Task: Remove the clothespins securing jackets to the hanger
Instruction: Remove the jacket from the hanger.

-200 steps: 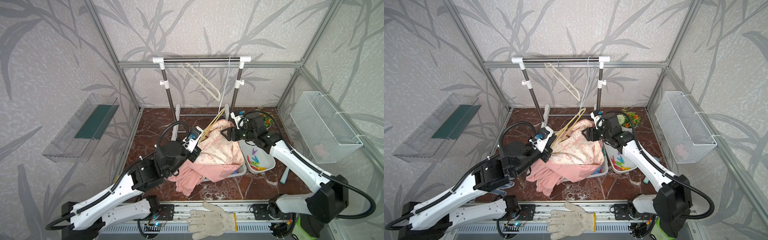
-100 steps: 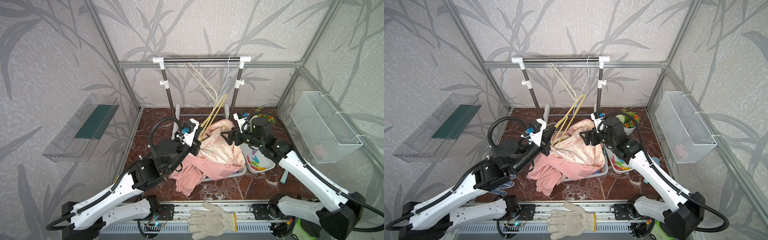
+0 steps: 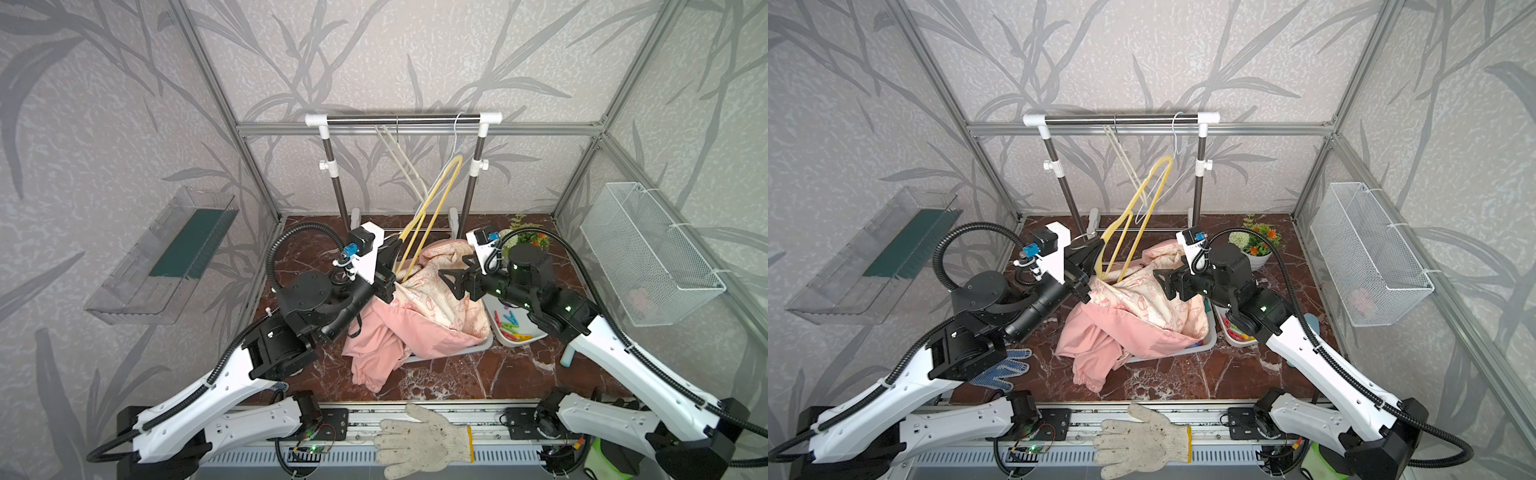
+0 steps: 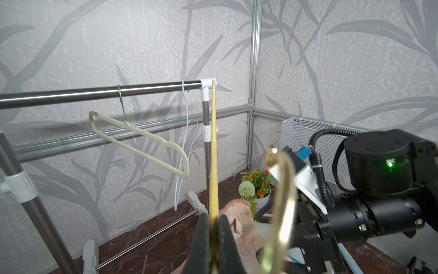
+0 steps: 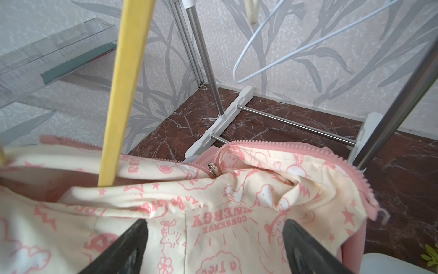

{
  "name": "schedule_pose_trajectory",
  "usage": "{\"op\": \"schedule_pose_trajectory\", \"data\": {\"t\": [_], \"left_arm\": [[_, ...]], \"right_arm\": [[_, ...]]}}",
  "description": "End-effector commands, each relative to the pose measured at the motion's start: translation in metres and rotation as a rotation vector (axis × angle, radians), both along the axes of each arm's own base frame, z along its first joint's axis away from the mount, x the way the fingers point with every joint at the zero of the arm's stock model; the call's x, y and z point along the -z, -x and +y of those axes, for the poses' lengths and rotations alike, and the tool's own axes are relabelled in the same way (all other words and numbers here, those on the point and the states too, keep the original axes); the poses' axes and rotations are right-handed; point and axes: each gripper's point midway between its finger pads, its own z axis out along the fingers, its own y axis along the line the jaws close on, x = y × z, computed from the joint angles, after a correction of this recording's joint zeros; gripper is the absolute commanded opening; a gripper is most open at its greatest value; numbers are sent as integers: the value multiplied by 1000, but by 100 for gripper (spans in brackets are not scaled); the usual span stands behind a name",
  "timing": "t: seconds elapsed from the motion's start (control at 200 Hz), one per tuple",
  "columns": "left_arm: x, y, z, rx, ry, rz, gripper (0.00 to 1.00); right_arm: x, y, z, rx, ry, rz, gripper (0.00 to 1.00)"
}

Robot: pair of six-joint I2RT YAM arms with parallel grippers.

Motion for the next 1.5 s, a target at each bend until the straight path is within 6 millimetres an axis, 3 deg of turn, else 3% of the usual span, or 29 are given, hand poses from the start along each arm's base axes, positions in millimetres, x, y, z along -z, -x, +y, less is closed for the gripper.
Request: {"op": "schedule_pose_trajectory", "data": {"t": [0.0,0.16,0.37,0.64,0.835,1.055,1.345,1.495], "left_arm": [[-57,4,30,-83,141,-110,0],[-67,4,32,-86,202,-130,0],[-55,-6,28,-106,285,-107,0],[-39,-38,42,-266,381,-12,0],[-48,-59,58,-351,457,2,0],[-73,-48,71,-328,489,-46,0],[-81,-38,108,-430,488,-65,0],[-84,-43,114,-453,490,-61,0]], "right_arm": [[-20,2,2,-4,-8,-54,90],[-20,4,19,-40,-19,-57,93],[-33,3,30,-60,-67,-79,95],[-40,5,33,-21,-65,-72,98],[-40,10,43,-5,20,-126,98],[-36,8,45,2,48,-137,98],[-47,2,54,-10,48,-168,98],[-57,-6,67,-29,49,-201,99]]}}
